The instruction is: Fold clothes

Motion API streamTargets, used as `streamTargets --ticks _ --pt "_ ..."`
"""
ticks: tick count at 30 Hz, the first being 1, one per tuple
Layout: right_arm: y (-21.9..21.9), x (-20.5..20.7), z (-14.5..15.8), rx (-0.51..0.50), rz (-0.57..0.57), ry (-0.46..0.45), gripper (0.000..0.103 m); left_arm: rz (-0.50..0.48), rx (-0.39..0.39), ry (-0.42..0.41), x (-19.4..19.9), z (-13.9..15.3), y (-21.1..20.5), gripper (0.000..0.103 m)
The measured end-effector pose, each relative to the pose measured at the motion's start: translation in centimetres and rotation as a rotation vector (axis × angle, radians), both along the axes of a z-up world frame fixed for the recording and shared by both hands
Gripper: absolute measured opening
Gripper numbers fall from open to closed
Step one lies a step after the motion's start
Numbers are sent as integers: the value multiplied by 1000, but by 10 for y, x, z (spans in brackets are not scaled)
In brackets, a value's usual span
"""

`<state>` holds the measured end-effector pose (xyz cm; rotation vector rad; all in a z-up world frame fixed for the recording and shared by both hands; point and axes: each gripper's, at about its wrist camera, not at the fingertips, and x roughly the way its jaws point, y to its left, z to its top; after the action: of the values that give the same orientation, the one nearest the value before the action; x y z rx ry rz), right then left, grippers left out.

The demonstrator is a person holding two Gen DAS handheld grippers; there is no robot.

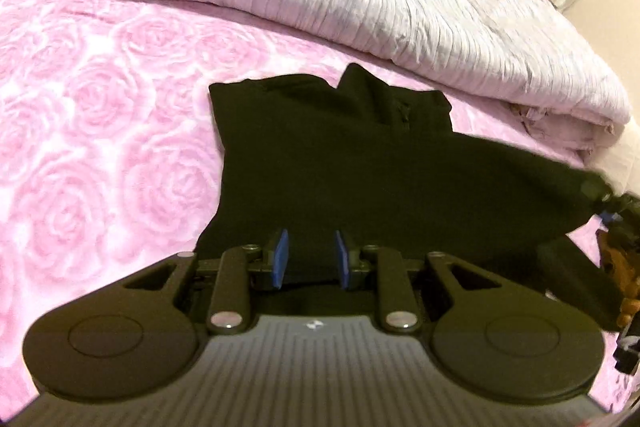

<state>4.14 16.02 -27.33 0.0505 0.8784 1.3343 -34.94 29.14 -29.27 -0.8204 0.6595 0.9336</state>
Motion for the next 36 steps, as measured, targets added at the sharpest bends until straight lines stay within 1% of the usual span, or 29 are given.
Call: streamTargets --ticks 1,3,4,5,6,8,9,11,13,14,17,19,21,24,26,29,32,33,36 --pt "2 11 -11 -55 -21 12 21 -6 -3 9 3 -5 2 20" --pt "6 31 -49 -190 -61 104 21 -12 -13 28 9 -13 4 20" --pt "6 37 -63 -235 -68 127 21 -13 -19 37 11 -18 5 20" --pt "7 40 -71 -261 -74 127 22 -11 -26 47 13 -22 5 20" --pt "8 43 -79 -285 -79 130 27 -9 -29 51 12 -23 3 20" --pt "2 52 -83 -325 -99 154 37 -10 -42 68 13 -26 -1 20" --pt "-1 55 -82 -341 -115 162 38 -13 -49 79 14 -27 -3 20" --pt "-16 60 -76 -349 -147 141 40 -43 -52 99 22 -26 -9 20" --pt "-36 64 -73 -387 -182 123 50 -77 -51 117 32 -25 -17 20" --pt "-50 70 -74 -403 -204 135 55 -96 -49 125 38 -24 -22 20" --pt "-89 93 -72 -422 -296 185 56 -148 -45 141 57 -21 -38 20" --pt "-131 117 -73 -402 -375 248 56 -171 -47 138 73 -19 -49 20" --pt "-181 147 -77 -375 -503 339 56 -184 -51 132 88 -17 -59 20" --pt "-260 192 -83 -244 -717 462 55 -202 -50 120 113 -14 -74 20" --pt "-298 215 -84 -154 -814 501 56 -208 -49 112 127 -11 -78 20" --pt "-338 245 -89 -24 -907 562 55 -196 -48 94 146 -9 -78 20" --pt "-352 270 -99 10 -934 581 55 -173 -49 79 160 -6 -75 20" --pt "-352 277 -103 -7 -939 576 55 -168 -47 73 164 -5 -76 20" --pt "-354 297 -118 28 -941 600 55 -158 -44 57 173 0 -74 20"
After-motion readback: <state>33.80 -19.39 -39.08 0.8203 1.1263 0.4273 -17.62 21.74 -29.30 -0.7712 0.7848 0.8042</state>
